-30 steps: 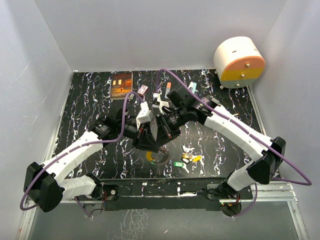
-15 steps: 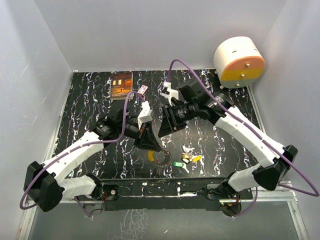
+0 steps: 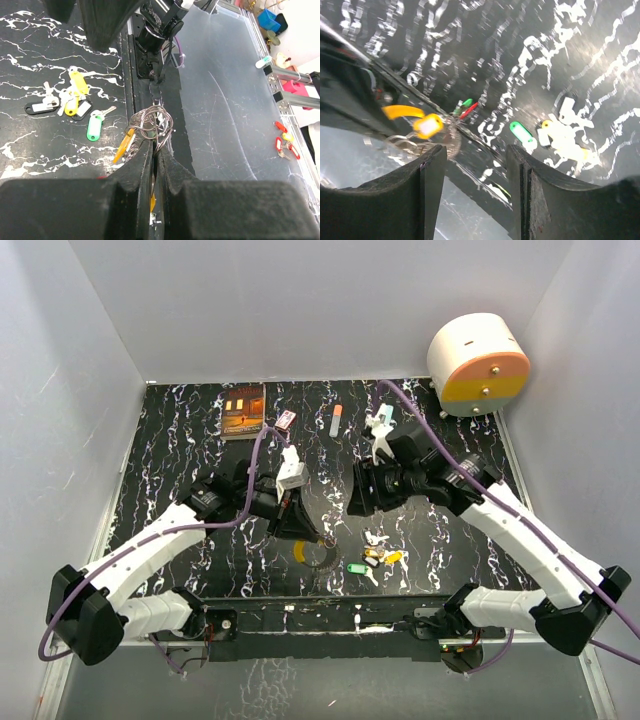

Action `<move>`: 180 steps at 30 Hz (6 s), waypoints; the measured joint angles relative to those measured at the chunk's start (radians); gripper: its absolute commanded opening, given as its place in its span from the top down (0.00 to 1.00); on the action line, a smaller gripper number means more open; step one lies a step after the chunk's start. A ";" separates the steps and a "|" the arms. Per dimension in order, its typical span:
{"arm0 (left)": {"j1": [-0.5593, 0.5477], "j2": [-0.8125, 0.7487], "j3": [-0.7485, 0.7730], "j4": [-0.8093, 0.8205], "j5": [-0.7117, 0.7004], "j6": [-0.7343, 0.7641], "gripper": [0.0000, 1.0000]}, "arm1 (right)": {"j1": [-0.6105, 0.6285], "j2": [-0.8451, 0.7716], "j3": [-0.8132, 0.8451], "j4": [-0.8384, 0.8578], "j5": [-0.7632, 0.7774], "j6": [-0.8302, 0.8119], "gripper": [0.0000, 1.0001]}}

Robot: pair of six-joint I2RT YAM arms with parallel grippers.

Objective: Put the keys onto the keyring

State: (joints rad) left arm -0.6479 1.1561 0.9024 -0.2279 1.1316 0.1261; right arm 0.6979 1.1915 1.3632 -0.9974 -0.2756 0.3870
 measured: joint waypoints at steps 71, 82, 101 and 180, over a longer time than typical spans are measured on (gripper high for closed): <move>0.088 0.060 -0.113 0.803 -0.111 -0.911 1.00 | -0.002 -0.055 -0.164 0.531 -0.232 -0.095 0.85; 0.089 0.063 -0.109 0.793 -0.097 -0.882 0.87 | -0.002 -0.053 -0.162 0.527 -0.242 -0.093 0.92; 0.064 0.063 -0.109 0.668 0.038 -0.678 0.57 | -0.002 0.138 0.127 0.060 -0.303 -0.115 0.92; 0.032 0.039 0.043 0.085 -0.088 -0.114 1.00 | -0.006 -0.097 -0.315 0.006 0.296 -0.014 0.37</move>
State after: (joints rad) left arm -0.6159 1.1946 0.9455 -0.1425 1.0439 0.0116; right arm 0.6914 1.0946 1.0485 -0.9913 0.0208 0.3729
